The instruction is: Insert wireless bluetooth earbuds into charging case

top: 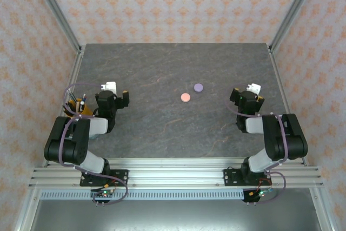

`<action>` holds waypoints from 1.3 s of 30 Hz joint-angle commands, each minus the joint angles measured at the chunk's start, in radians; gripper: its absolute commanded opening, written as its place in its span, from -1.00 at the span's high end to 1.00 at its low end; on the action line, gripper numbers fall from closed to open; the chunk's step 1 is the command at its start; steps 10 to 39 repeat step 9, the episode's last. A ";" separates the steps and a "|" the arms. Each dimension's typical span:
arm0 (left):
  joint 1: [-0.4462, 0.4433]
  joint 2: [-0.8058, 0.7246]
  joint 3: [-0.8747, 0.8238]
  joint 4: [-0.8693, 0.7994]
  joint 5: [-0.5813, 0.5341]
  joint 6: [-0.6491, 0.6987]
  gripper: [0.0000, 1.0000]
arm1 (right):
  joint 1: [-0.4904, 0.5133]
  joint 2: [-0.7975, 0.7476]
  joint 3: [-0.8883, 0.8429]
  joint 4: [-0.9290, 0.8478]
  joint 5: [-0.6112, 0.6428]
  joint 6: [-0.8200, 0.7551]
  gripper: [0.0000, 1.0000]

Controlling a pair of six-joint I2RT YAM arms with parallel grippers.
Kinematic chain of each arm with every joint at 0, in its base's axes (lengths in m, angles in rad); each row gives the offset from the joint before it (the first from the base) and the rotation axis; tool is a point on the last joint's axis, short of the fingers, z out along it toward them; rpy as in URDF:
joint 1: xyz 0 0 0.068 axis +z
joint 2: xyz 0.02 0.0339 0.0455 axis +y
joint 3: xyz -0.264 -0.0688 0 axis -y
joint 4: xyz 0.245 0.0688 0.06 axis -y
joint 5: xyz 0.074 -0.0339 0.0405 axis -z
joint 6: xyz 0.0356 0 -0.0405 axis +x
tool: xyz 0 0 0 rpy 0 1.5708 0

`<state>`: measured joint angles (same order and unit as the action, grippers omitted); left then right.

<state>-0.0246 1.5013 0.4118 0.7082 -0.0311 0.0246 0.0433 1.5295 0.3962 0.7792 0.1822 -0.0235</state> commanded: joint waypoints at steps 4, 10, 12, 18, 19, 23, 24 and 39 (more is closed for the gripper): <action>-0.012 -0.001 0.018 0.031 -0.024 -0.006 -1.00 | -0.006 0.000 0.036 -0.021 -0.059 0.004 -0.99; -0.008 -0.002 0.022 0.024 -0.014 -0.010 -1.00 | -0.006 -0.010 0.021 -0.003 -0.094 -0.016 -0.99; -0.008 -0.002 0.022 0.024 -0.014 -0.010 -1.00 | -0.006 -0.010 0.021 -0.003 -0.094 -0.016 -0.99; -0.008 -0.002 0.022 0.024 -0.014 -0.010 -1.00 | -0.006 -0.010 0.021 -0.003 -0.094 -0.016 -0.99; -0.008 -0.002 0.022 0.024 -0.014 -0.010 -1.00 | -0.006 -0.010 0.021 -0.003 -0.094 -0.016 -0.99; -0.008 -0.002 0.022 0.024 -0.014 -0.010 -1.00 | -0.006 -0.010 0.021 -0.003 -0.094 -0.016 -0.99; -0.008 -0.002 0.022 0.024 -0.014 -0.010 -1.00 | -0.006 -0.010 0.021 -0.003 -0.094 -0.016 -0.99; -0.008 -0.002 0.022 0.024 -0.014 -0.010 -1.00 | -0.006 -0.010 0.021 -0.003 -0.094 -0.016 -0.99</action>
